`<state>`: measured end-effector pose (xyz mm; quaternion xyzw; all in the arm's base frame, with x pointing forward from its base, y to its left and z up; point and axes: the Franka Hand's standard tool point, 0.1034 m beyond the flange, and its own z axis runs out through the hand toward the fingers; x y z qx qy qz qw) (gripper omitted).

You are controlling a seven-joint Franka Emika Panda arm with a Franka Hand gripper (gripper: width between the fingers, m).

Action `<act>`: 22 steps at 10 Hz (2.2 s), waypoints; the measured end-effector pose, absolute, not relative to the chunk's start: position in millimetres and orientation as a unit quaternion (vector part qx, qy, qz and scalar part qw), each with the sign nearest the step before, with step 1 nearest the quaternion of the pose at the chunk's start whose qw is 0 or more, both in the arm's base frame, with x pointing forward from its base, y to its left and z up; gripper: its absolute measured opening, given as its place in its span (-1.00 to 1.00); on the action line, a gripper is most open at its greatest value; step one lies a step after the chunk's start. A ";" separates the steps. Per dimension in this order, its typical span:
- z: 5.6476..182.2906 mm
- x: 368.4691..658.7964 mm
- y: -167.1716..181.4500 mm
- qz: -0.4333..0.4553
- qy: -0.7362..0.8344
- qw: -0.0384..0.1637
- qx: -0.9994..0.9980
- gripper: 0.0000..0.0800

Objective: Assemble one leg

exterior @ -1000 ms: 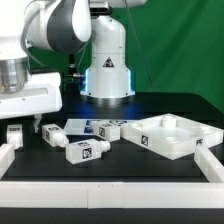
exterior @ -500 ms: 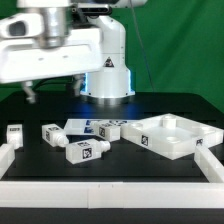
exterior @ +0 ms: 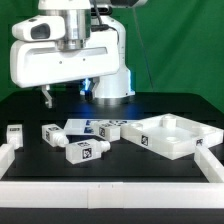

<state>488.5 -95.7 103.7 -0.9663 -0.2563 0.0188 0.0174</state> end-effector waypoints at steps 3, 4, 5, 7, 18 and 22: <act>99.8 483.2 -13.1 0.006 -0.330 0.003 -0.944 0.62; 85.4 483.0 15.0 -0.005 -0.353 -0.001 -0.936 0.62; 74.5 480.5 27.0 -0.006 -0.354 0.000 -0.935 0.62; 75.6 481.8 24.3 -0.006 -0.353 0.000 -0.936 0.62; 8.3 455.2 67.1 -0.003 -0.302 0.010 -0.953 0.62; 8.0 455.0 66.8 -0.003 -0.302 0.010 -0.953 -0.61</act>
Offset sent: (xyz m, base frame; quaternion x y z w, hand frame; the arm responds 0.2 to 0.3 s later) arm -0.0050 0.0998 -0.0388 -0.0501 0.0052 -0.0903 0.9946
